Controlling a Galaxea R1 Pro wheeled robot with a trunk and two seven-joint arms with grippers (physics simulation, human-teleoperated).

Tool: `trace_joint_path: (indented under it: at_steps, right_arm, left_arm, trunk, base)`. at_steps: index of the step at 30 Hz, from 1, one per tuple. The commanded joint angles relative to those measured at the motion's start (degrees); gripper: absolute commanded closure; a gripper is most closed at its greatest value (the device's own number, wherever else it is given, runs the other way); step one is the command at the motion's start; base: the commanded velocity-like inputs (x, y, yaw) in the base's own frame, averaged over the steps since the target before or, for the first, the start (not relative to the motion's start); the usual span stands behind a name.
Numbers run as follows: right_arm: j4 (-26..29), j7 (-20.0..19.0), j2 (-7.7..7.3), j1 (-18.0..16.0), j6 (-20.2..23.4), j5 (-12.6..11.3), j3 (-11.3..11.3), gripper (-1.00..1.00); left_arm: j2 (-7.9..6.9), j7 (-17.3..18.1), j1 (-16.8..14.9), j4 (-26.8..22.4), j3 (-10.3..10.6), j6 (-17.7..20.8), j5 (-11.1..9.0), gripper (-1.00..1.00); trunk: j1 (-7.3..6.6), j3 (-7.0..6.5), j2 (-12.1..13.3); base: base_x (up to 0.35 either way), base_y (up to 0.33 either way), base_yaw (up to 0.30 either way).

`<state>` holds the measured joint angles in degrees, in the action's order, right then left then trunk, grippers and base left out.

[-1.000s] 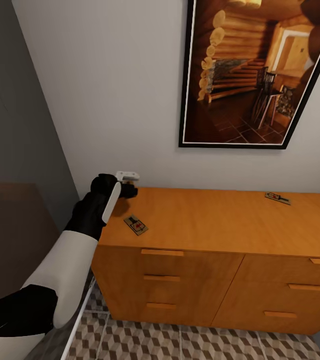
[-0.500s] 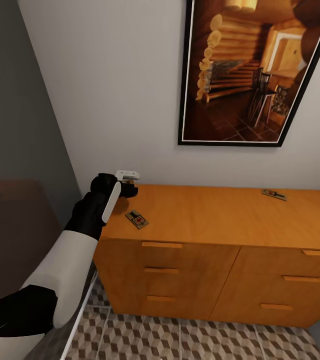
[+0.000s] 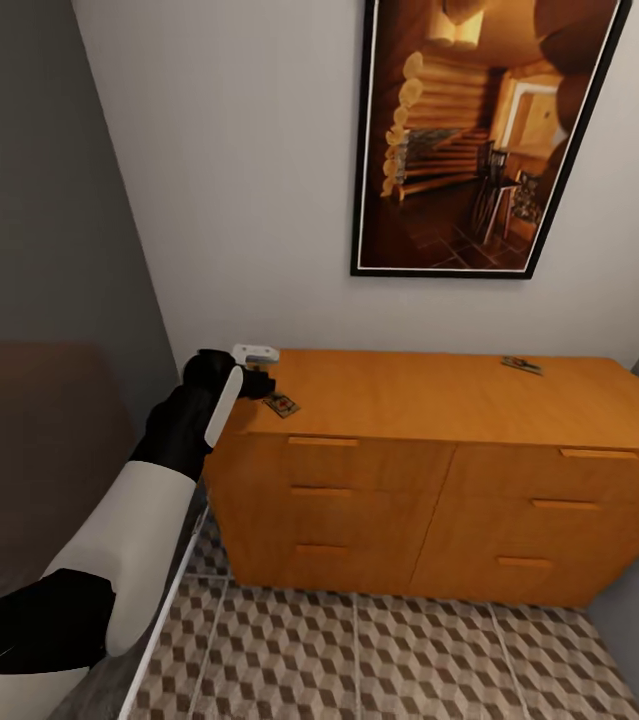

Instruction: Take the four mousetraps from the cabinet in the bathroom and place them on the bathroom floor. Make sure all four end up on the same floor surface, and ensure that at least two of them are either under or directly next to the same bathroom sink.

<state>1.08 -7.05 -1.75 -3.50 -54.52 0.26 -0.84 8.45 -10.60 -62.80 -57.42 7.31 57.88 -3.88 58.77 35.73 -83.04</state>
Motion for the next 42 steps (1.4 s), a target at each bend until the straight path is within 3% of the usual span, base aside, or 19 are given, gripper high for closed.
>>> trace_joint_path:
  at_steps: [1,24,35,37,42]
  right_arm:
    - [-0.02,-0.38,0.0,-0.04,-0.15,-0.09,-0.13,1.0]
    - [-0.02,-0.33,0.08,-0.03,-0.15,-0.09,-0.13,1.0]
    - [0.05,-0.33,-0.06,-0.02,-0.15,-0.09,-0.21,1.0]
    - [0.06,-0.33,-0.11,-0.02,-0.15,-0.09,-0.27,1.0]
    - [0.11,-0.33,-0.18,-0.02,-0.18,-0.09,-0.34,1.0]
  left_arm:
    - [-0.02,-0.39,-0.04,0.1,0.08,0.21,-0.36,1.0]
    - [0.07,-0.34,-0.04,4.53,0.08,0.01,-0.42,1.0]
    - [0.15,-0.05,-0.01,12.65,0.08,-0.28,-0.42,1.0]
    - [0.15,0.01,0.2,15.23,0.13,-1.36,-0.38,1.0]
    - [0.16,0.1,2.12,21.43,0.16,-8.37,-0.37,1.0]
  trunk:
    - [-0.04,0.06,-0.04]
    - [-0.04,0.06,-0.04]
    - [-0.04,0.06,-0.04]
    - [-0.04,0.06,-0.04]
    - [-0.04,0.06,-0.04]
  base:
    - [-0.335,0.0,0.0]
    - [-0.335,0.0,0.0]
    - [-0.26,0.0,0.0]
    - [-0.04,0.0,0.0]
    - [-0.011,0.0,0.0]
